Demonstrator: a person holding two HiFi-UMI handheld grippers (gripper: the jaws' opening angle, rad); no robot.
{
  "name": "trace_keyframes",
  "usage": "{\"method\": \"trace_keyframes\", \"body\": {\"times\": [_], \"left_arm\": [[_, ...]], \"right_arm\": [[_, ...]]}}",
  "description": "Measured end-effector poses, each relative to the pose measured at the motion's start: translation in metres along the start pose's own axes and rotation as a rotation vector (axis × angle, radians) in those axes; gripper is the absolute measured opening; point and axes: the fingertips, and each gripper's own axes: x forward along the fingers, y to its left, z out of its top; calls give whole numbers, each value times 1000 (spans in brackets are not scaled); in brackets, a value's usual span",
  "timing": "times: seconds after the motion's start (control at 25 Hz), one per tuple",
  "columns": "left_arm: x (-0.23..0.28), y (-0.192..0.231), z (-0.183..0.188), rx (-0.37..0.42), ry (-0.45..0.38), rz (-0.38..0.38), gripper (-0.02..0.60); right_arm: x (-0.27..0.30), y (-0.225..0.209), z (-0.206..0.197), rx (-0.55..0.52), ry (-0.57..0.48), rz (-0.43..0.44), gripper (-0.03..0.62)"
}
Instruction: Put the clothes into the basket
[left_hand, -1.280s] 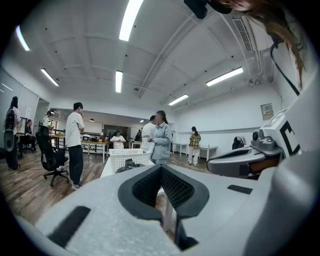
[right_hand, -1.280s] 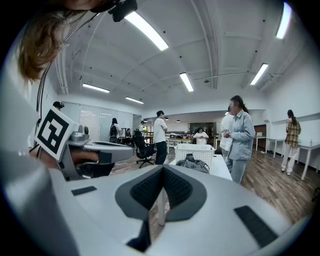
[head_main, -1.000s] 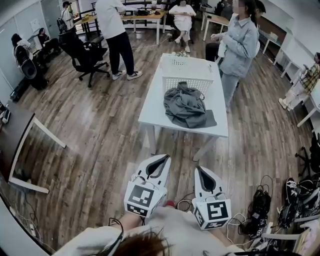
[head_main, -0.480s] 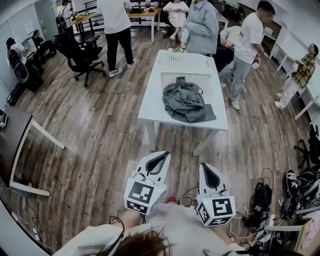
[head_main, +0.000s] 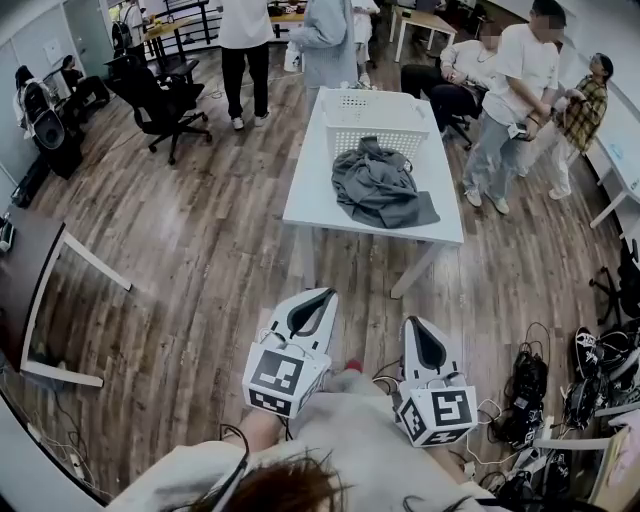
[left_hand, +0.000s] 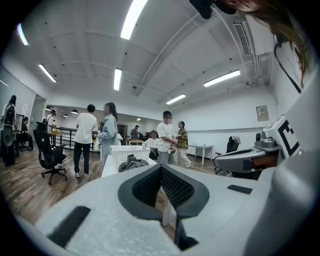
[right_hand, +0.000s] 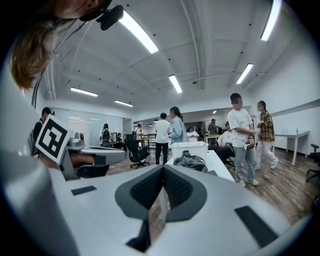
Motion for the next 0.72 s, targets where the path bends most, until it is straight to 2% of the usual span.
{"method": "trace_keyframes", "body": {"times": [0.32, 0.72], "left_arm": [[7, 14, -3, 4, -10, 9, 14], [50, 31, 0, 15, -9, 1, 14]], "right_arm": [[13, -3, 1, 1, -31, -4, 15], [54, -27, 10, 1, -46, 3, 15]]}}
